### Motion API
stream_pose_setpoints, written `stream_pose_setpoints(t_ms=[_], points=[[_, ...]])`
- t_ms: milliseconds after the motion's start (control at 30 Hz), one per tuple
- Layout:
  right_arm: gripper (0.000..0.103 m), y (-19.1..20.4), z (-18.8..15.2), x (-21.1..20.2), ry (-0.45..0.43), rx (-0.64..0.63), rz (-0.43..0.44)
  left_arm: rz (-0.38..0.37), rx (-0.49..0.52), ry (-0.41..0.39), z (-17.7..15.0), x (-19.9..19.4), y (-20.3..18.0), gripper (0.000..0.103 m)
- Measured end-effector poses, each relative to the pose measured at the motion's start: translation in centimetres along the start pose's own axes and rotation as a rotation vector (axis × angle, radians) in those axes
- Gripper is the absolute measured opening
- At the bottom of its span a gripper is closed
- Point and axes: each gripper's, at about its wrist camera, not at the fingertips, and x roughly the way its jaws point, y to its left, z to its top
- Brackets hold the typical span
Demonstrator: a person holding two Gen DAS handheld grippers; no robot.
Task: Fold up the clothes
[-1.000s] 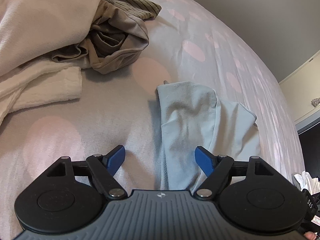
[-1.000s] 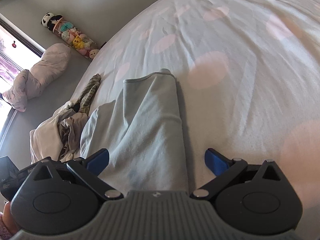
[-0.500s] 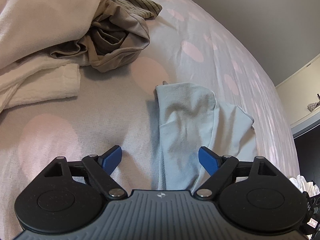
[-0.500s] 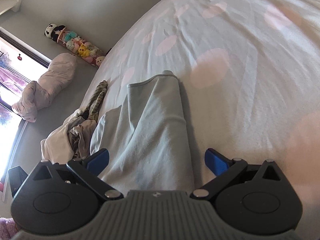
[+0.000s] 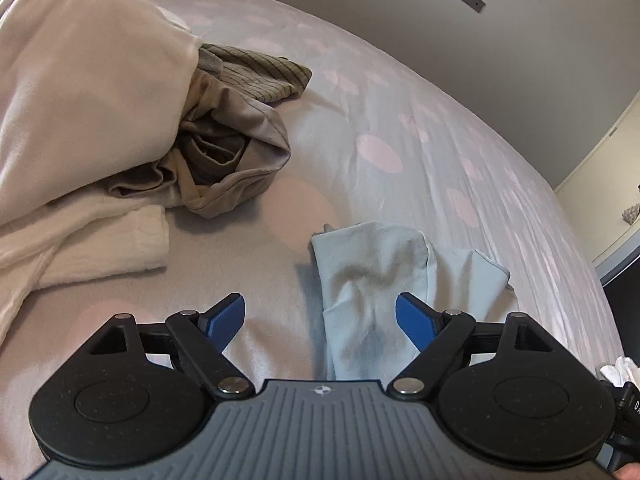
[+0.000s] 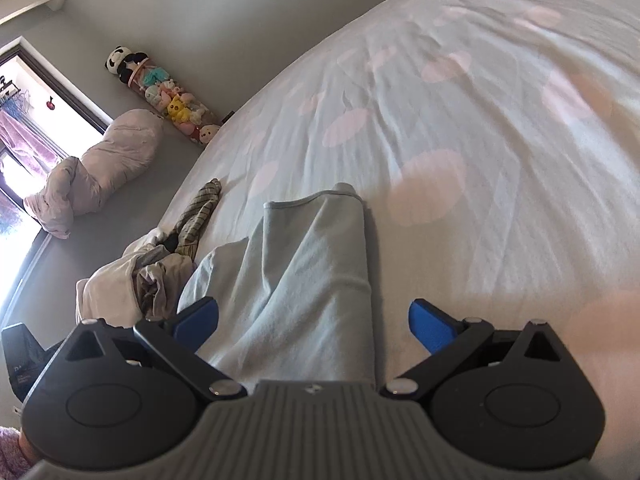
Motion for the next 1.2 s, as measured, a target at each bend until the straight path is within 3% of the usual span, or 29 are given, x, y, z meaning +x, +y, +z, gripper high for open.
stream_pose_setpoints(t_ms=[233, 300, 400, 433, 700, 800, 833, 900, 1000, 1200], points=[[0.102, -0.3, 1.1, 1.1, 0.012, -0.026, -0.003, -0.024, 0.0, 0.024, 0.4, 0.9, 0.4, 0.083], [0.097, -0.7, 1.3, 1.4, 0.016, -0.013, -0.005, -0.039, -0.03, 0.031, 0.5, 1.2, 0.9, 0.083], [0.079, -1.3, 1.4, 1.7, 0.022, 0.003, -0.004, -0.051, -0.042, 0.034, 0.6, 1.5, 1.1, 0.083], [0.075, -1.4, 1.4, 1.8, 0.023, 0.005, 0.0, -0.054, -0.031, 0.038, 0.6, 1.7, 1.0, 0.083], [0.074, -1.4, 1.1, 2.6, 0.025, -0.02, 0.027, -0.07, 0.102, 0.069, 0.7, 3.9, -0.7, 0.081], [0.074, -1.5, 1.1, 2.7, 0.018, -0.009, 0.038, -0.117, 0.099, 0.083, 0.7, 4.5, -0.9, 0.068], [0.074, -1.6, 1.1, 2.7, 0.016, -0.009, 0.04, -0.141, 0.089, 0.095, 0.6, 4.6, -0.8, 0.058], [0.074, -1.6, 1.1, 2.9, 0.012, -0.009, 0.045, -0.18, 0.062, 0.124, 0.6, 4.9, -0.5, 0.048], [0.072, -1.7, 1.2, 3.1, 0.008, -0.015, 0.045, -0.204, 0.039, 0.138, 0.8, 5.1, -0.1, 0.044], [0.055, -1.9, 1.6, 4.3, 0.003, -0.029, 0.048, -0.237, 0.026, 0.146, 1.1, 5.6, 0.3, 0.028]])
